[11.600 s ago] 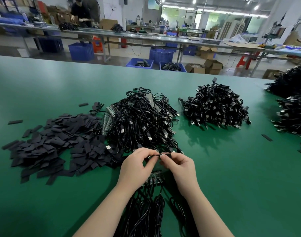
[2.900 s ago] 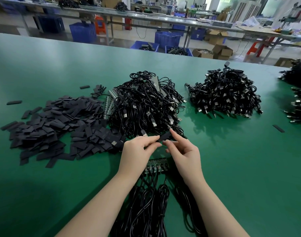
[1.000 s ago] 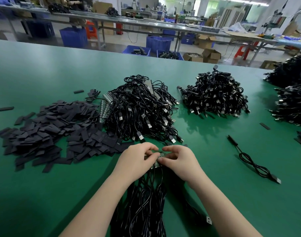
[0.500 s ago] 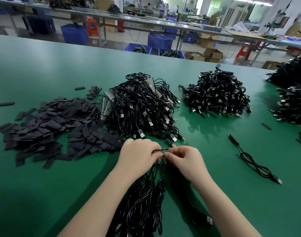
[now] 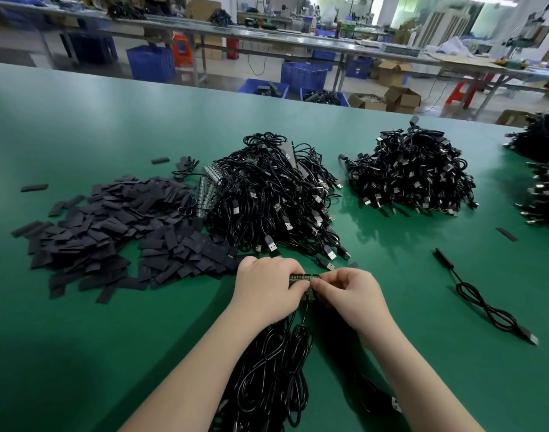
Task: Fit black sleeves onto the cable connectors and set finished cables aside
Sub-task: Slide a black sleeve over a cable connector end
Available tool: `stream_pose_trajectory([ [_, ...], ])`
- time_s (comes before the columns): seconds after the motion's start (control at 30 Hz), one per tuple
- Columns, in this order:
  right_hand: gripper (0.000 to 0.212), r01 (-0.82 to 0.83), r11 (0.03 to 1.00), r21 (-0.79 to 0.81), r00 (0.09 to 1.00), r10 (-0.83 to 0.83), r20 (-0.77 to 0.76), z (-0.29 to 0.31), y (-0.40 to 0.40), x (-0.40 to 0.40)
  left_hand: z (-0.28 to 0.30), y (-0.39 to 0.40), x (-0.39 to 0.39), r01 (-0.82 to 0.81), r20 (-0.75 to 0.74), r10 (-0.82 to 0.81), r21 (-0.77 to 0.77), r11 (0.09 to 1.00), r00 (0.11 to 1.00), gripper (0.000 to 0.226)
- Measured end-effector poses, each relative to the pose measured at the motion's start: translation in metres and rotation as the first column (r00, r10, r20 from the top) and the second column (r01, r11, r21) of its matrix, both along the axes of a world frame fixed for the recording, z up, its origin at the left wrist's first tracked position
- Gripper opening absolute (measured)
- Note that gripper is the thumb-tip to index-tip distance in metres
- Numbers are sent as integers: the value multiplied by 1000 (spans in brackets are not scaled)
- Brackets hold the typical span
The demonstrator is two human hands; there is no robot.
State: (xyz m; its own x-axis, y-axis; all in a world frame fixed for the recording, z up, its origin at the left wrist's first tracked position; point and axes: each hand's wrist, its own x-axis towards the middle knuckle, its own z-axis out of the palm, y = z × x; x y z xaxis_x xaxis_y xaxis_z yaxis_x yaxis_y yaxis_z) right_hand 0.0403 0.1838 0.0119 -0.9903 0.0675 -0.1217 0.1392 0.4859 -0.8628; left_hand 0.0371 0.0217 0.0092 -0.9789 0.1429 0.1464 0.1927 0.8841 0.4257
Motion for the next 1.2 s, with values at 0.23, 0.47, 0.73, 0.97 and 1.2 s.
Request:
stream_pose_trajectory([
  [0.23,17,67,993,96,995,-59,-76,-2,-5,4,1,3,1,-33,7,33,4,999,999,23],
  [0.47,28,74,969,235,985,-34,-169,7,-7,13,2,12,6,-118,-35,119,38,992,992,21],
  [0.73,13,152,985,85,763,-62,-644,73,-12,29,23,10,11,3,-275,105,367,930,956,44],
  [0.97,13,-211,788,-578,895,-82,-438,99,-60,28,27,1,18,64,-724,230,354,933,650,43],
  [1.2,6,-66,778,-625,982,-61,-180,63,-67,-1,19,-17,11,-130,-549,284,303,944,786,36],
])
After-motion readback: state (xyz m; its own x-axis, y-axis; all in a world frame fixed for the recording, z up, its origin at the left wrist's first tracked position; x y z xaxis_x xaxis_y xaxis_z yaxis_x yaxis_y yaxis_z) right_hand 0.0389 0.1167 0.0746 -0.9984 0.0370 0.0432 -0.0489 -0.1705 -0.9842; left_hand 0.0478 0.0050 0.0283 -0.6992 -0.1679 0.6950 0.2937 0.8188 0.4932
